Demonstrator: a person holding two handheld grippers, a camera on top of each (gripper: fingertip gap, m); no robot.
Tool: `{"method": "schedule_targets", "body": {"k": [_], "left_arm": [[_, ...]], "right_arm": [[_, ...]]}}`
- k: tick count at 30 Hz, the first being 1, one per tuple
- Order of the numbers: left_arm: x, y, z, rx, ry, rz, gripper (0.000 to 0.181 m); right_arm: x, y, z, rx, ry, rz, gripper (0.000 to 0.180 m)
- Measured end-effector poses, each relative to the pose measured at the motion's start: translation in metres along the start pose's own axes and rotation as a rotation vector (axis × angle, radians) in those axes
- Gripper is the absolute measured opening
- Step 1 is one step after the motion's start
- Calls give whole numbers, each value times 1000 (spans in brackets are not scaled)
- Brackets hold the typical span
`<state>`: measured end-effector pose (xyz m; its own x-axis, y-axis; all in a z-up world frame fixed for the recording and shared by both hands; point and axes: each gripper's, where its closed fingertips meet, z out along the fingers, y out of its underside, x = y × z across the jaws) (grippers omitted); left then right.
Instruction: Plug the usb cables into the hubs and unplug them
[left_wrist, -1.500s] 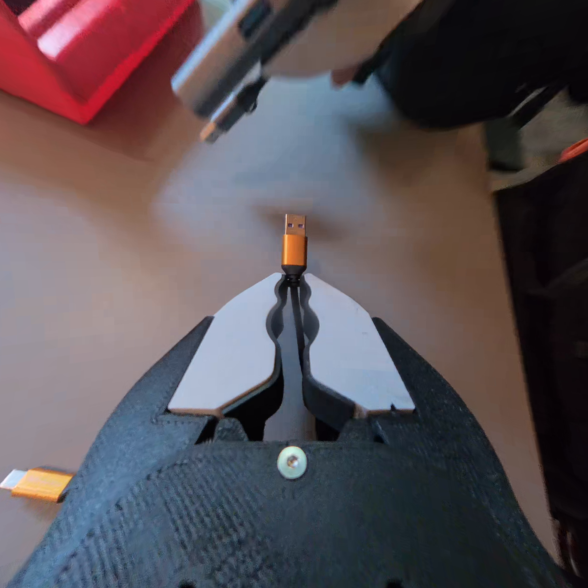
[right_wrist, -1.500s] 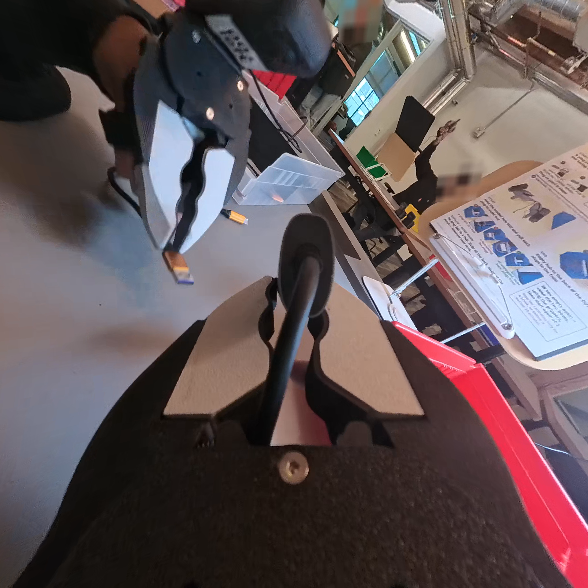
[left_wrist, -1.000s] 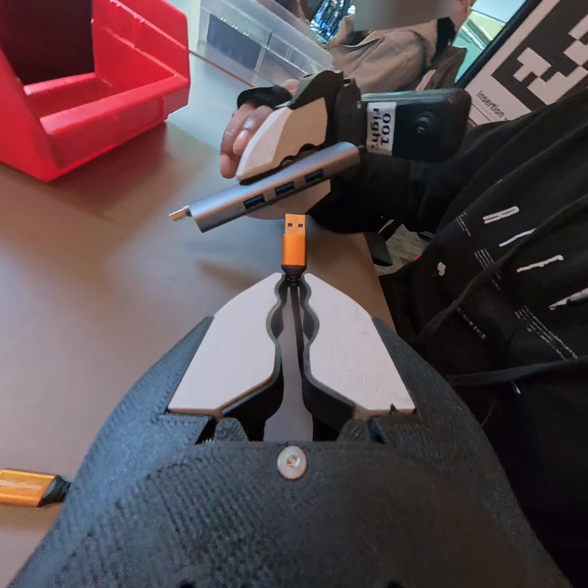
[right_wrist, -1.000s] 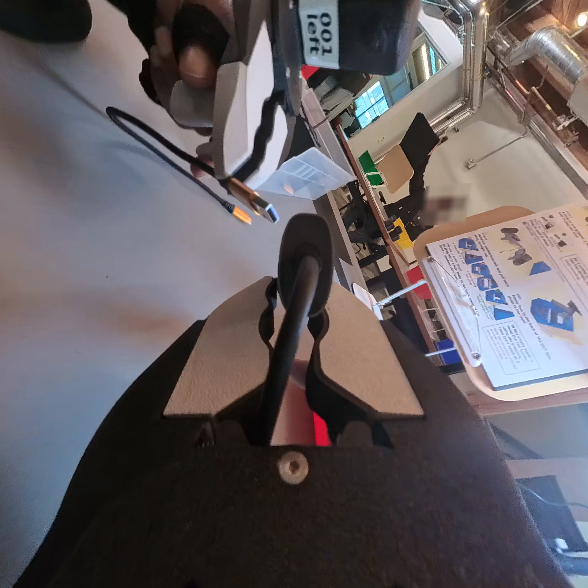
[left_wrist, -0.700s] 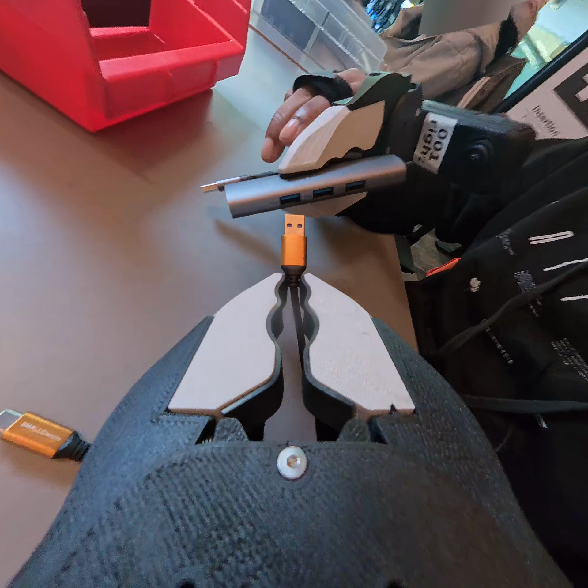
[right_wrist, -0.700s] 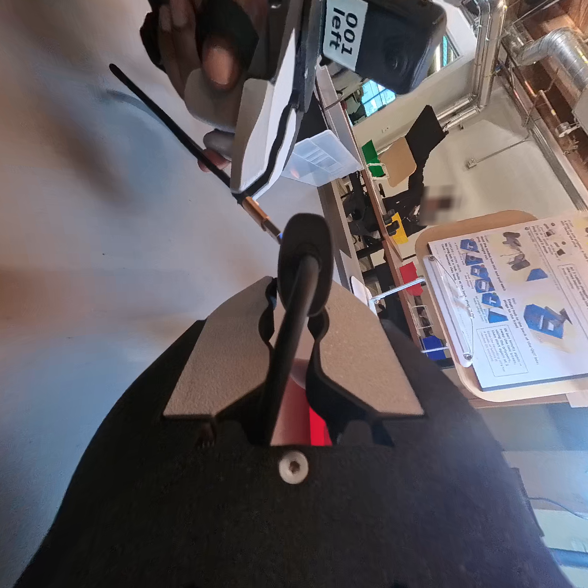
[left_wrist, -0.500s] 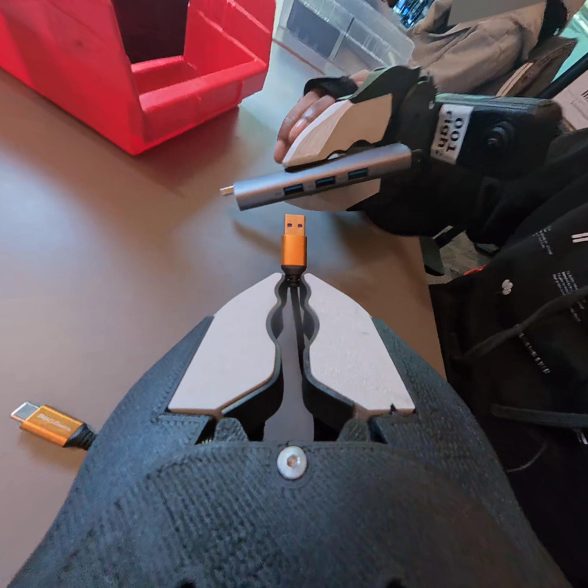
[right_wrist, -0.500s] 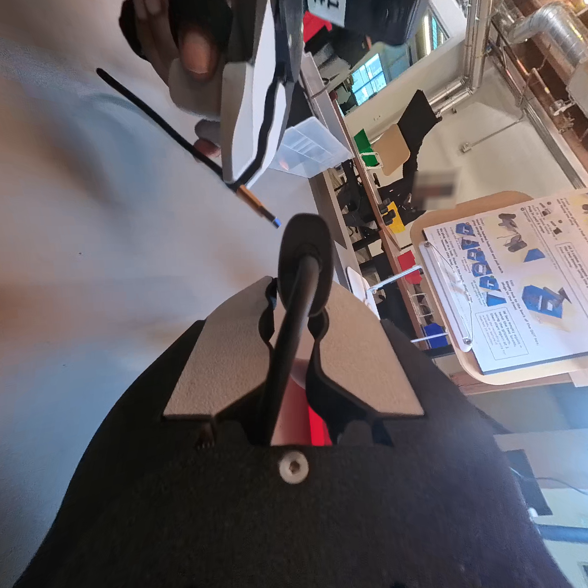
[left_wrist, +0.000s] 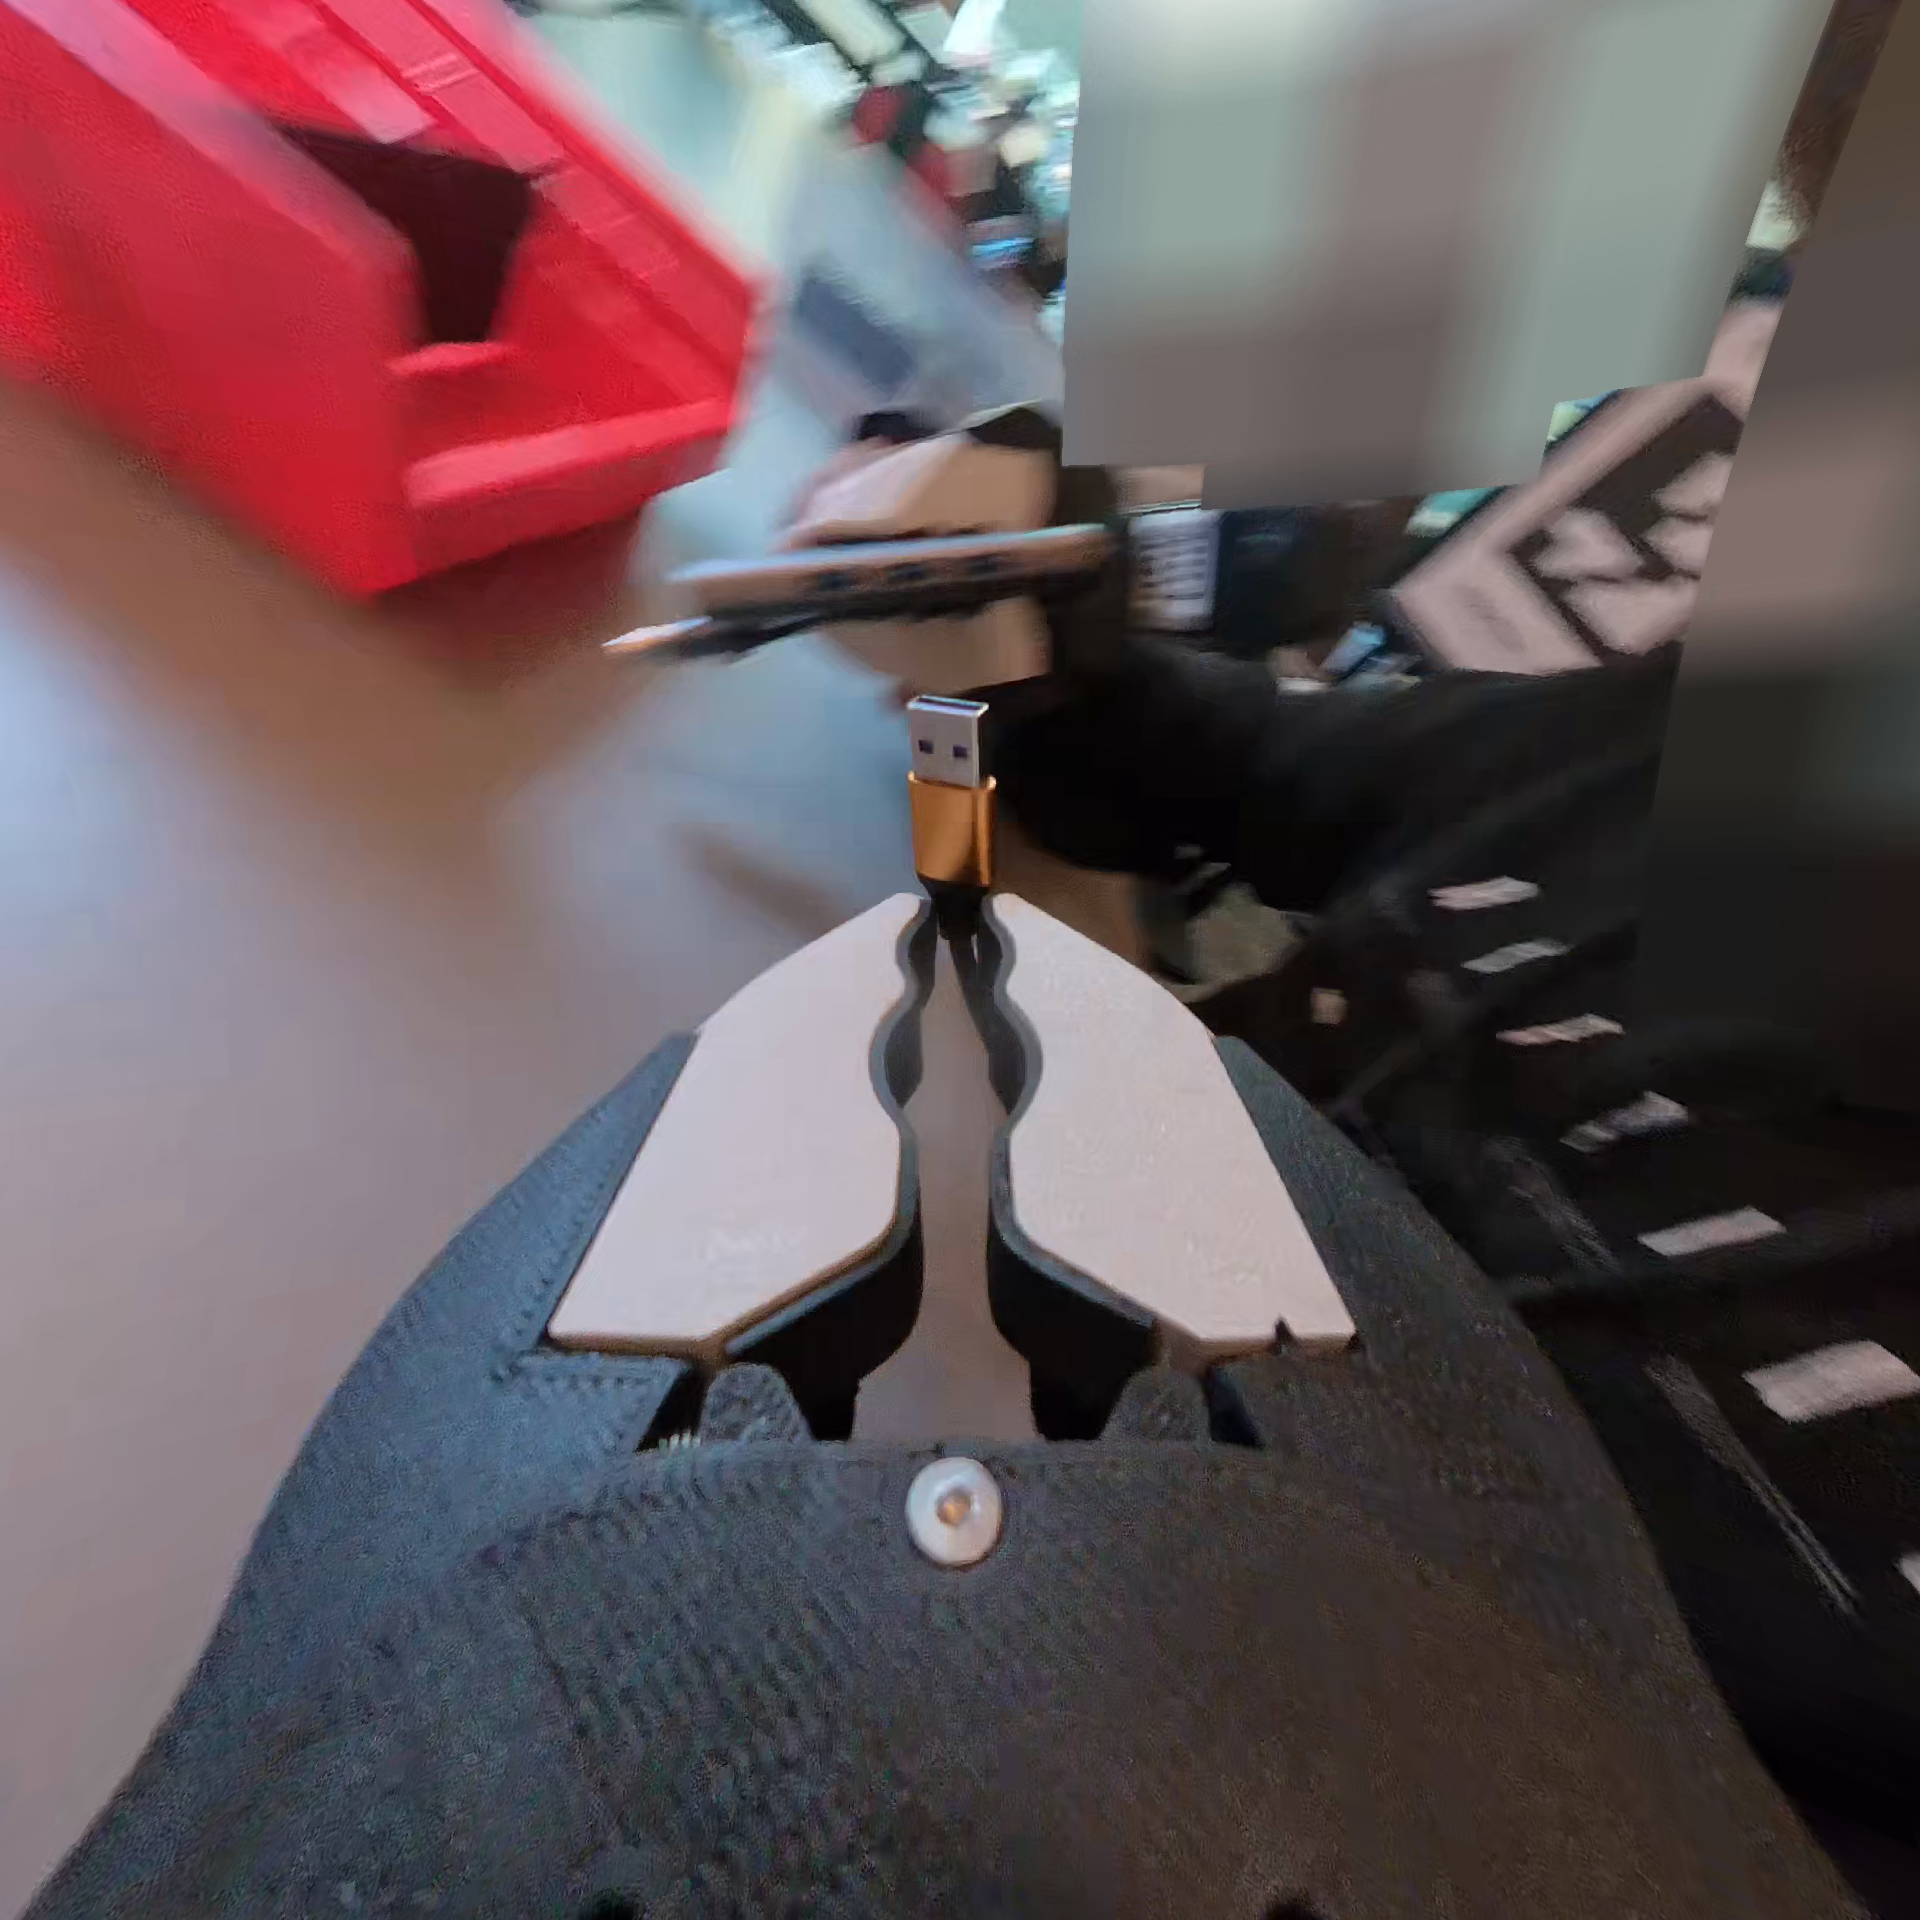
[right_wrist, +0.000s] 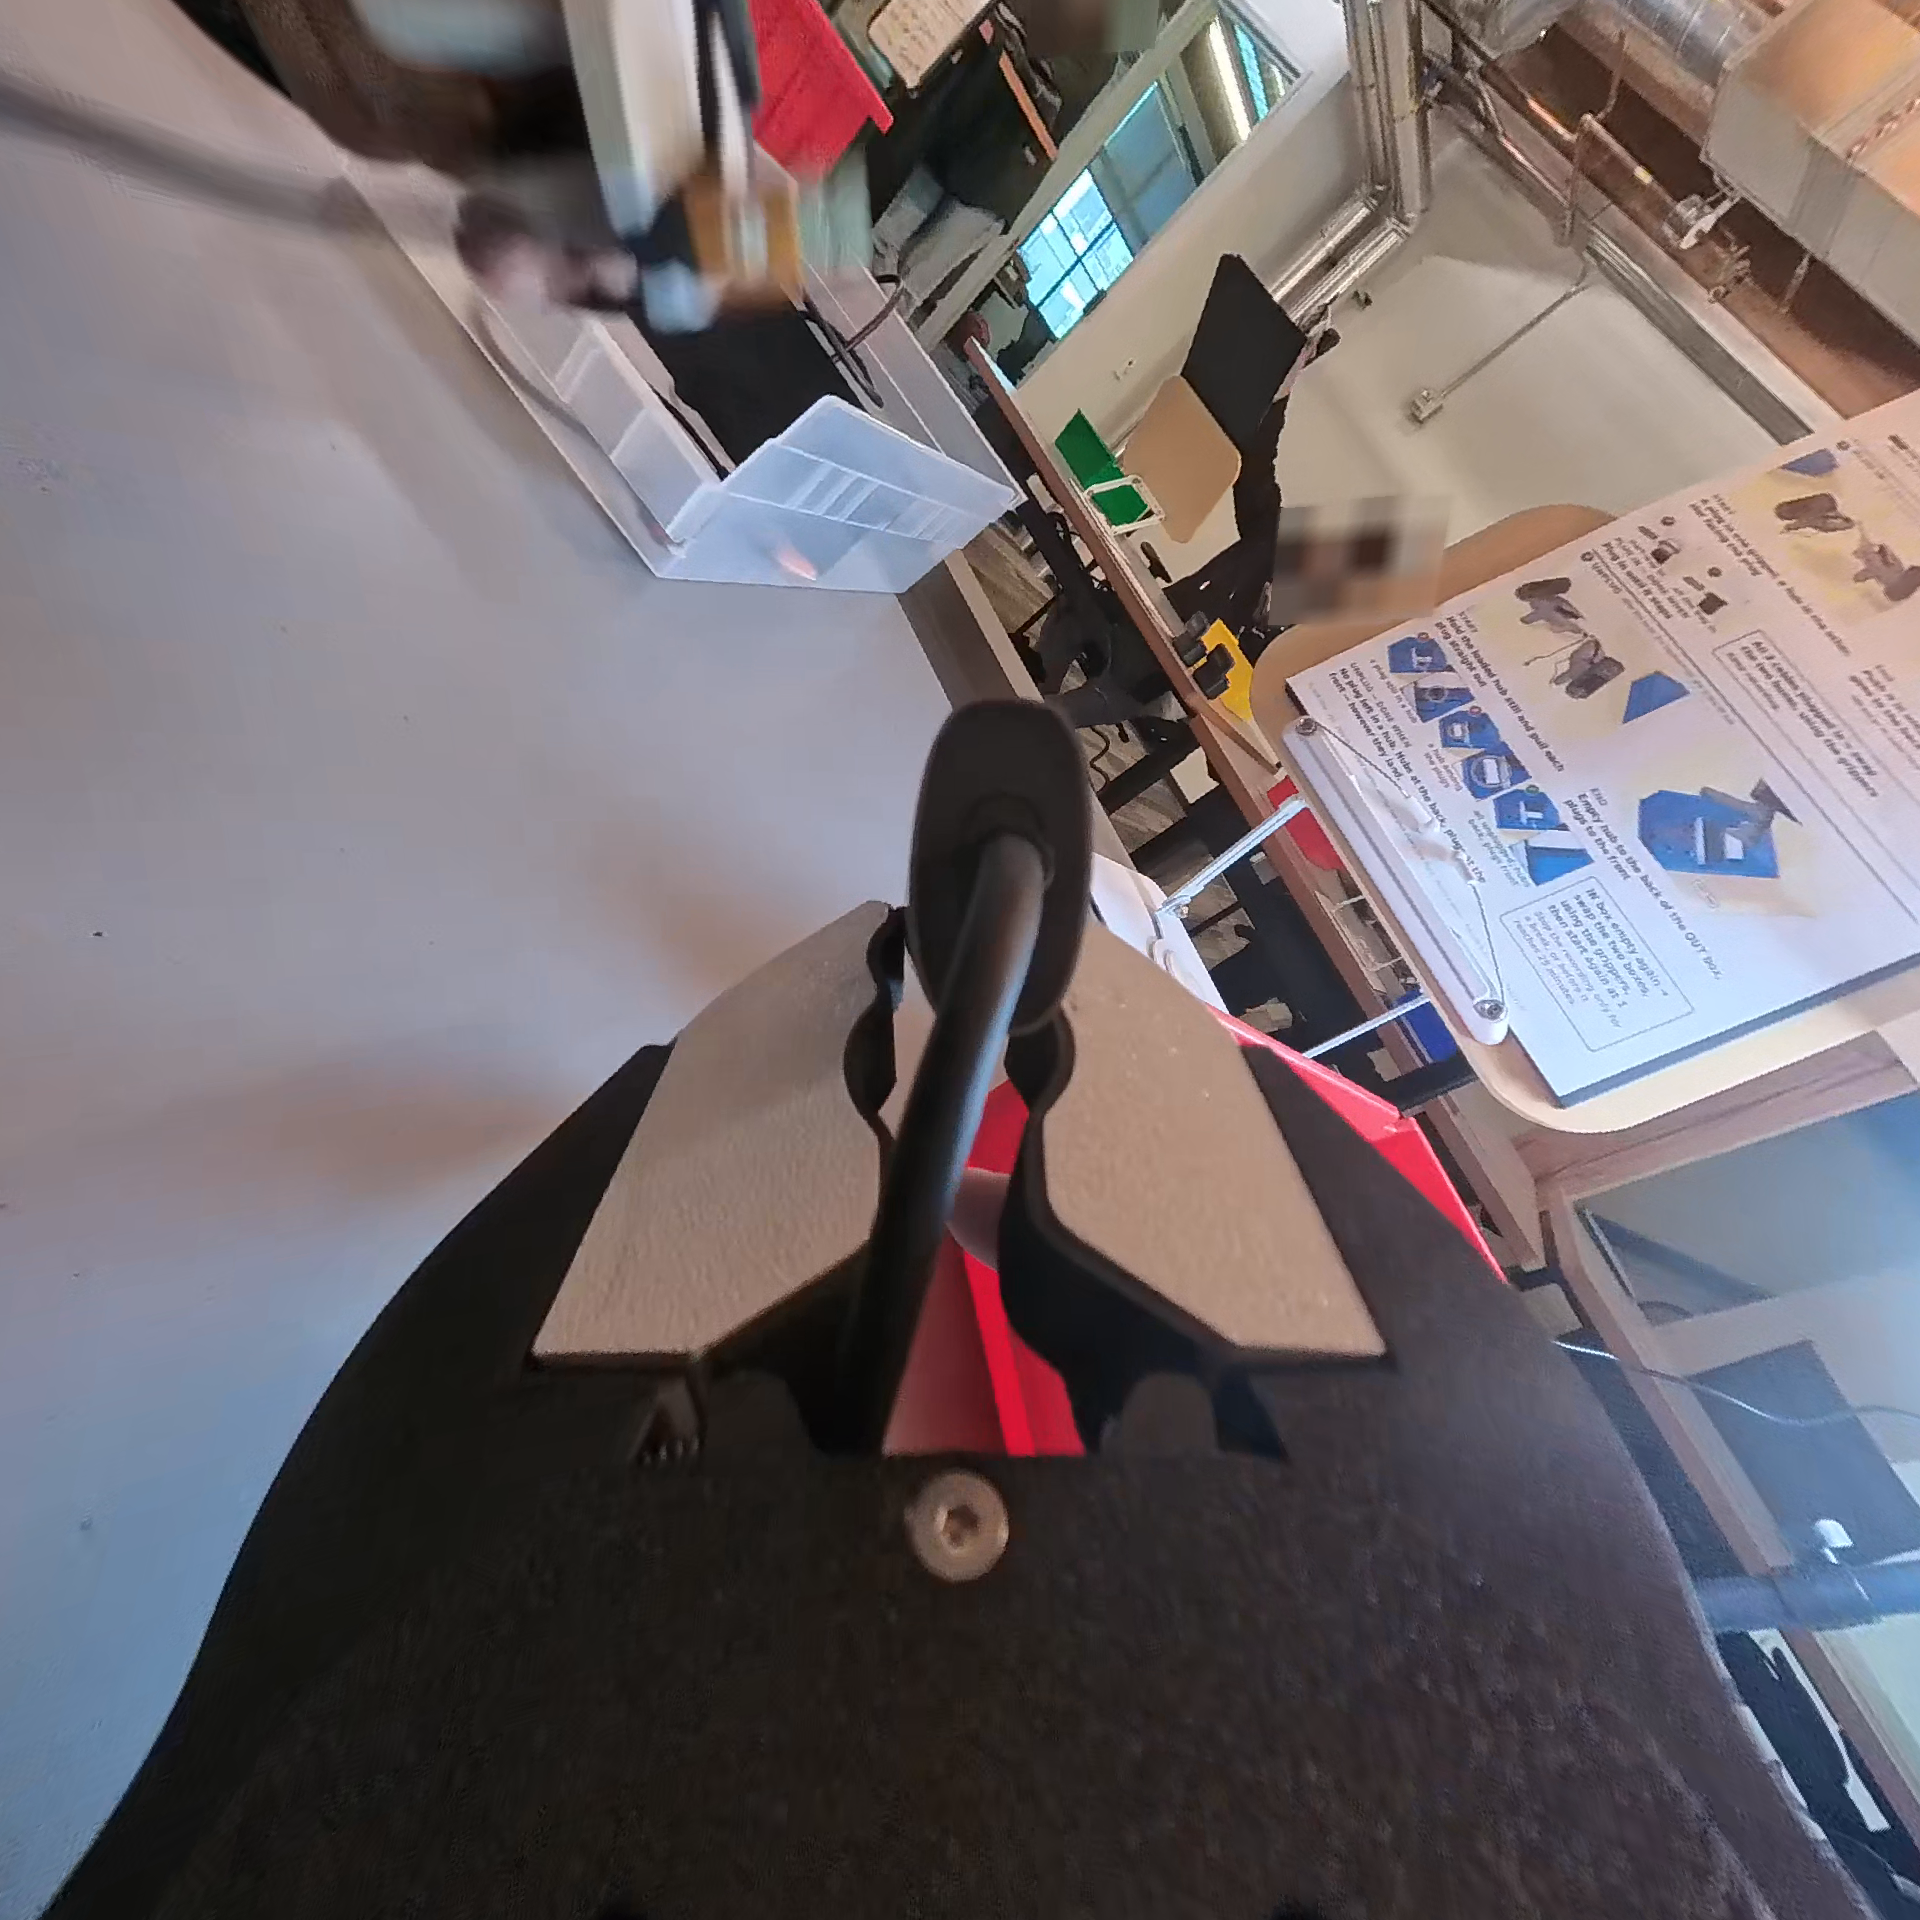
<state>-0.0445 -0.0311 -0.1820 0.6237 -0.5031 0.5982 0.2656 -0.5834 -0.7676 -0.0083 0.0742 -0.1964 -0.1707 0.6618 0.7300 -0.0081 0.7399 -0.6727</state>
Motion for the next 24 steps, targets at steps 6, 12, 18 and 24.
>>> {"method": "schedule_targets", "body": {"k": [6, 12, 18, 24], "left_arm": [[-92, 48, -3, -228, -454, -53, 6], [-109, 56, -1, -338, -722, 71, 24], [-121, 62, 2, -382, -861, 74, 41], [-126, 57, 11, -459, -830, 199, 18]], "right_arm": [[-3, 3, 1, -11, -16, -4, 18], [-5, 3, 1, -16, -26, -3, 18], [-5, 1, 0, -15, -28, -3, 18], [-6, -2, 0, -12, -33, -12, 18]]}}
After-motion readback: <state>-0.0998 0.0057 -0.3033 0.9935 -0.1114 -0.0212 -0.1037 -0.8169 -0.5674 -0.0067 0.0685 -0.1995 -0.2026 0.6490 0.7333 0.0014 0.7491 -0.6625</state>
